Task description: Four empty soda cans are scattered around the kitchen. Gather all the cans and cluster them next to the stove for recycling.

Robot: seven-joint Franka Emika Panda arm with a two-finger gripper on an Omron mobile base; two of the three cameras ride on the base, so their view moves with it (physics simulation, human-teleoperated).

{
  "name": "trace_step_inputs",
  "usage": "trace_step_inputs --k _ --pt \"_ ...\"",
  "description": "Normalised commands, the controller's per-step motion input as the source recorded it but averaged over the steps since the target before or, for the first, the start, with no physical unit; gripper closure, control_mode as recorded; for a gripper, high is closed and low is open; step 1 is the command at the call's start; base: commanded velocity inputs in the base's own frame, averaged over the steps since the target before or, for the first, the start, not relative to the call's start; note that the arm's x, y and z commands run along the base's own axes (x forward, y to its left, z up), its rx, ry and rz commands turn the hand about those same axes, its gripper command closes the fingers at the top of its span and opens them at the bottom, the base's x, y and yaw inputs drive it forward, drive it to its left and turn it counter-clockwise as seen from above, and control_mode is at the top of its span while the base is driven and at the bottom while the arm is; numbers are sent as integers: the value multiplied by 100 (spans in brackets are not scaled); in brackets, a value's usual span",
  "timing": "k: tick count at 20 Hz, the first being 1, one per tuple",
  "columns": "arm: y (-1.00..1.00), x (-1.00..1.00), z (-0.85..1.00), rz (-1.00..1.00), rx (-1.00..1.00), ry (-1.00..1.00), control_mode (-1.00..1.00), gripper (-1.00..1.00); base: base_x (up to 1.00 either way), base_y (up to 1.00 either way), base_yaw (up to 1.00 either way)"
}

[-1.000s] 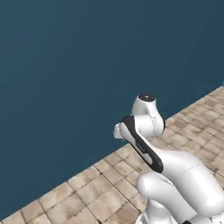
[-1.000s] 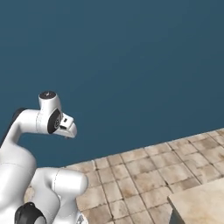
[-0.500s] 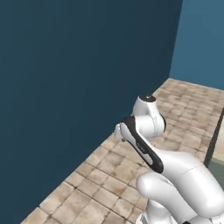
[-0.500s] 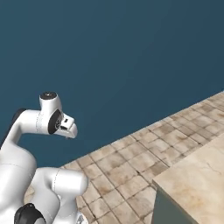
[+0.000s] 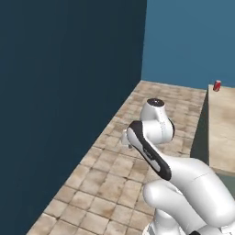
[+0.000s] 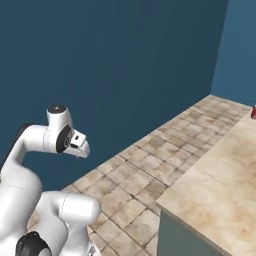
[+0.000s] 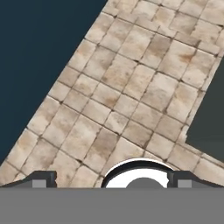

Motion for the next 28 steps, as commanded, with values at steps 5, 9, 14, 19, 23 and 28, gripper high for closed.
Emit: trace_step_inputs --k 5,9,14,19,23,28 --pt "0 0 0 0 0 0 100 -100 59 3 -28" --pt "0 0 0 0 0 0 100 -100 60 4 -27" --pt "0 0 0 0 0 0 100 -100 65 12 -24" --pt "0 0 0 0 0 0 100 -100 63 19 -28" --pt "0 0 0 0 0 0 100 -100 62 22 -30" --pt "0 0 0 0 0 0 100 -100 60 25 -32"
